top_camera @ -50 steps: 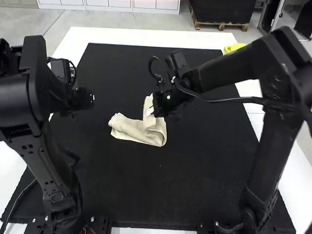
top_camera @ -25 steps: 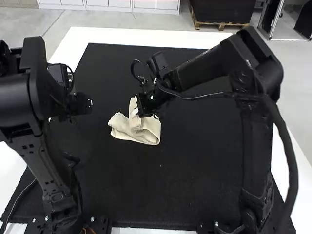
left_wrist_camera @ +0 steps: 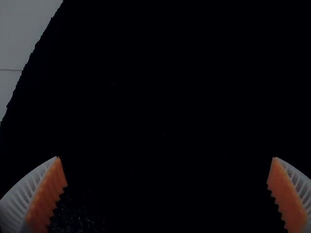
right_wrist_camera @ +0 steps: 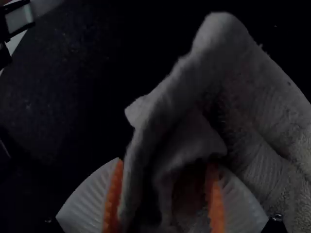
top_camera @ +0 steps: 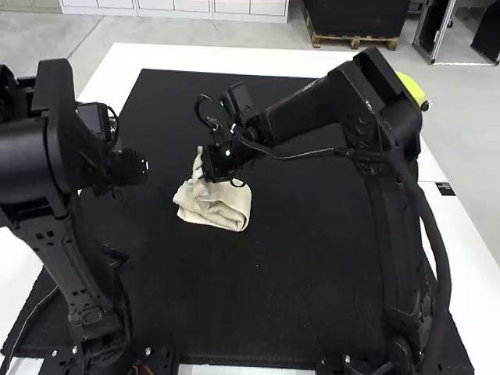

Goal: Fold the towel.

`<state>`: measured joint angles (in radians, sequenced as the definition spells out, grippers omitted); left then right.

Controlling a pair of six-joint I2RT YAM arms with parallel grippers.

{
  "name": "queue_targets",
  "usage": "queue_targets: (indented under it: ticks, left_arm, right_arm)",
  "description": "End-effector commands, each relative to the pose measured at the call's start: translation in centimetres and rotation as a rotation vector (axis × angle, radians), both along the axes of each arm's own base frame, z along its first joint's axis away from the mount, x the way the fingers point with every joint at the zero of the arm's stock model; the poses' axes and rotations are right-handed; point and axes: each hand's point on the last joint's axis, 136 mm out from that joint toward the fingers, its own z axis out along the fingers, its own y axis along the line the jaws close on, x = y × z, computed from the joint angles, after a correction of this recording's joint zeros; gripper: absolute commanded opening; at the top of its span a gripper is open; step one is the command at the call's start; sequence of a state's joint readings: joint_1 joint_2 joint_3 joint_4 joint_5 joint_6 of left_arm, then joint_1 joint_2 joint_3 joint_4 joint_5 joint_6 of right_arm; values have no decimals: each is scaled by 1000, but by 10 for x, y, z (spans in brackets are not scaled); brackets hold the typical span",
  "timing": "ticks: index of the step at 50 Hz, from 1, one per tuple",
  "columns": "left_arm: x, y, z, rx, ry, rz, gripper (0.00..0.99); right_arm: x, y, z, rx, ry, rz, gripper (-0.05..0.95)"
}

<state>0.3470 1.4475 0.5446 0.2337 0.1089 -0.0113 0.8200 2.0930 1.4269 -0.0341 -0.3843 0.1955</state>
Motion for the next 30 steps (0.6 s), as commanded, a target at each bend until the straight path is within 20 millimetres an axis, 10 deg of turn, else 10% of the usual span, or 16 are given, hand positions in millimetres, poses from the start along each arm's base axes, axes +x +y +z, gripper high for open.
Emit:
queue_targets:
  ticks: [1,15,21,30]
  left_arm:
    - [-1,1,7,11,-21,-9,969]
    - [-2,-1,5,14,-19,-15,969]
    - [-2,-1,5,11,-21,-12,969]
    - [0,-1,8,16,-34,-11,969]
  right_arm:
    - [-3,23,34,86,-7,29,493]
    - [4,28,92,157,-66,52,613]
    - [7,8,101,157,-78,54,11]
    - [-2,-26,57,82,-41,43,-26]
